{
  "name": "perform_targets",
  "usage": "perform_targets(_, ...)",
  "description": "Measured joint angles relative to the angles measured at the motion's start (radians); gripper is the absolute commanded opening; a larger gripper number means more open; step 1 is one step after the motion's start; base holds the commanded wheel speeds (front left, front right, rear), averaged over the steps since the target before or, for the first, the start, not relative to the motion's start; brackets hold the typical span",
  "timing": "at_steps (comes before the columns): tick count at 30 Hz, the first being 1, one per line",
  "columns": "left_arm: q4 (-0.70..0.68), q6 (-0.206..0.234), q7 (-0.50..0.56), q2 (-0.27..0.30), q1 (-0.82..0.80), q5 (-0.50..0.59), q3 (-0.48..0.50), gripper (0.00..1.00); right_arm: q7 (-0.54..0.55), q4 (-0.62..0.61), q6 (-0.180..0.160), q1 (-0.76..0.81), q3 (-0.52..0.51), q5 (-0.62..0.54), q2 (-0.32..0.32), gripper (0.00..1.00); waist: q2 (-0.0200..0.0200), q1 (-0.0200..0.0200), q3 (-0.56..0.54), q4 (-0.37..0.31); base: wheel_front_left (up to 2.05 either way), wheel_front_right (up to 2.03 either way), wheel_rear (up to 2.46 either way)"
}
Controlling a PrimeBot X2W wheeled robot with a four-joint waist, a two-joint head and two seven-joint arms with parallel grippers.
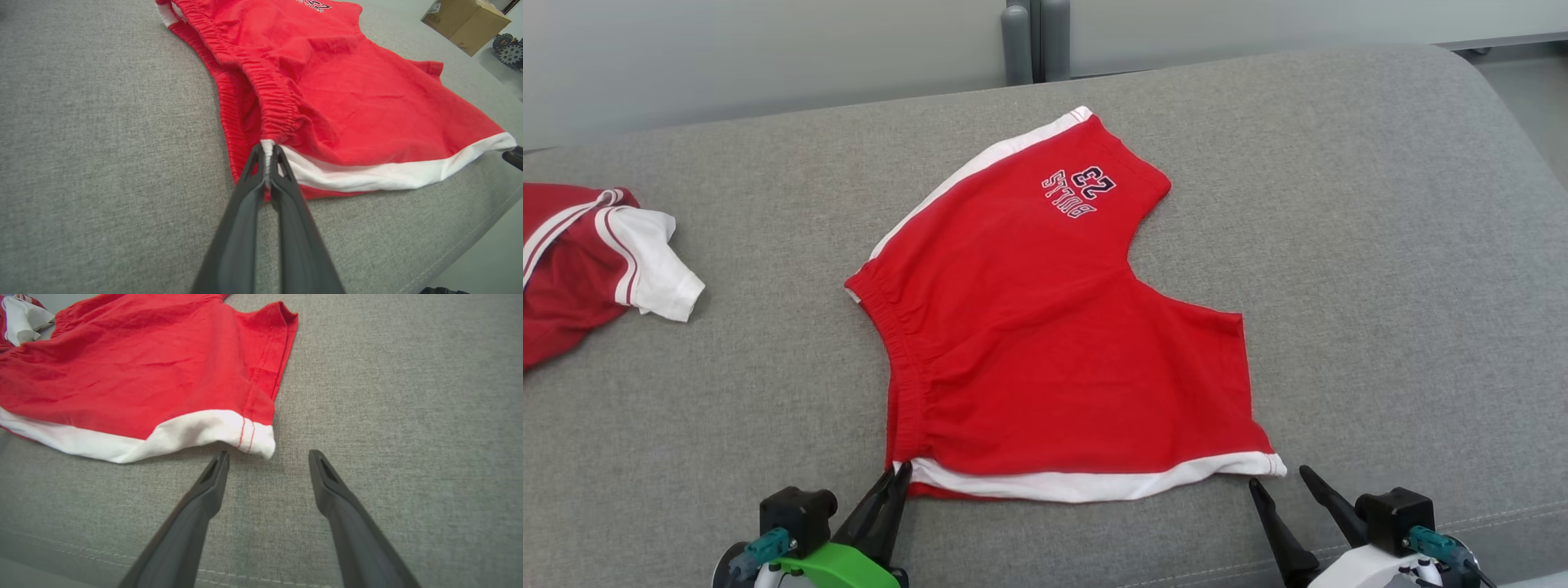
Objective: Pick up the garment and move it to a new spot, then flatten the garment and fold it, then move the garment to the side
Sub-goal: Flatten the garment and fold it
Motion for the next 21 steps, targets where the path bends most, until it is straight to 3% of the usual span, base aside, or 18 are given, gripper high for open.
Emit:
perform_targets(7,-0.001,0.0,-0.003,0.001,0.0,-0.005,0.007,0.0,0.0,0.018,0.009,-0.021,0.025,0.01,0.009,1.0,0.0,0.0,0.004,0.005,0.0,0.0,0.0)
perform_targets(9,-0.001,0.0,-0.003,0.003,0.0,-0.005,0.008,0.0,0.0,0.019,0.009,-0.028,0.028,0.01,0.01,0.94,0.0,0.0,0.005,0.007,0.0,0.0,0.0)
perform_targets(12,-0.001,0.0,-0.003,0.006,-0.001,-0.005,0.009,0.0,0.0,0.022,0.009,-0.042,0.035,0.013,0.01,0.71,0.0,0.0,0.007,0.009,0.0,0.0,0.0)
perform_targets(16,-0.001,0.0,-0.003,0.009,-0.002,-0.005,0.009,0.0,0.0,0.021,0.009,-0.059,0.045,0.017,0.008,0.3,0.0,0.0,0.009,0.01,0.0,0.0,0.0)
perform_targets(18,-0.001,0.0,-0.003,0.011,-0.003,-0.006,0.009,0.0,0.0,0.012,0.009,-0.066,0.047,0.017,0.006,0.18,0.0,0.0,0.01,0.011,0.0,0.0,0.0)
perform_targets(19,-0.001,0.0,-0.008,0.012,-0.004,-0.006,0.01,0.0,0.0,0.007,0.009,-0.066,0.047,0.017,0.004,0.04,0.0,0.0,0.01,0.01,0.0,0.0,0.0)
perform_targets(21,-0.001,0.0,-0.012,0.014,-0.004,-0.007,0.012,0.0,0.0,-0.004,0.009,-0.066,0.046,0.017,-0.004,0.0,0.0,0.0,0.011,0.01,0.0,0.0,0.0)
